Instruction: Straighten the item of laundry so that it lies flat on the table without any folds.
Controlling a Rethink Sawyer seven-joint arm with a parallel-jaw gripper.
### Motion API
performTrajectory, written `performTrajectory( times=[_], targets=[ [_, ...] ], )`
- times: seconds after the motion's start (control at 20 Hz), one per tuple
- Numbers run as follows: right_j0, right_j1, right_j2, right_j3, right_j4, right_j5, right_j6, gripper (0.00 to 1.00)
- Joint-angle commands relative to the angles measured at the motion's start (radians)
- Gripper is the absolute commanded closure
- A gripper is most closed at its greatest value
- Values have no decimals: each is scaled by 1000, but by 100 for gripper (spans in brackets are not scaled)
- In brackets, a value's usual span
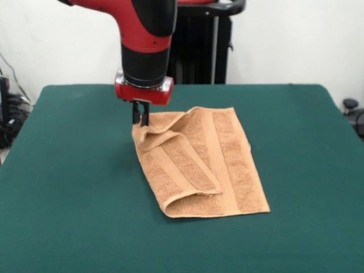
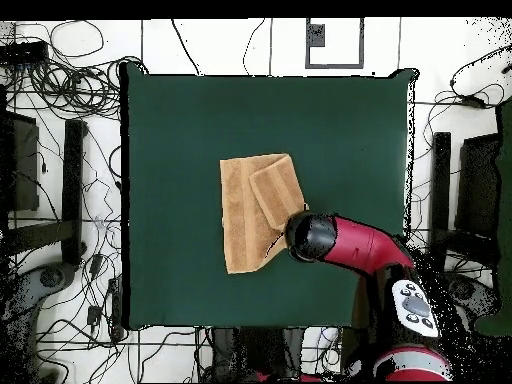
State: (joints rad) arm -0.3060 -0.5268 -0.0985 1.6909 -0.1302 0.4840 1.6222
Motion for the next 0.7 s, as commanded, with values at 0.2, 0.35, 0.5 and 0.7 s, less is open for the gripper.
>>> performTrajectory(
  times=[0.2, 0.35, 0.5, 0.7],
  targets=[
    [-5, -16, 91, 133, -62, -66, 55, 100],
    [-12, -18, 90, 145, -68, -77, 56, 100],
    [-18, -23, 88, 154, -77, -81, 55, 100],
    [-33, -37, 88, 172, -91, -90, 52, 100]
  ],
)
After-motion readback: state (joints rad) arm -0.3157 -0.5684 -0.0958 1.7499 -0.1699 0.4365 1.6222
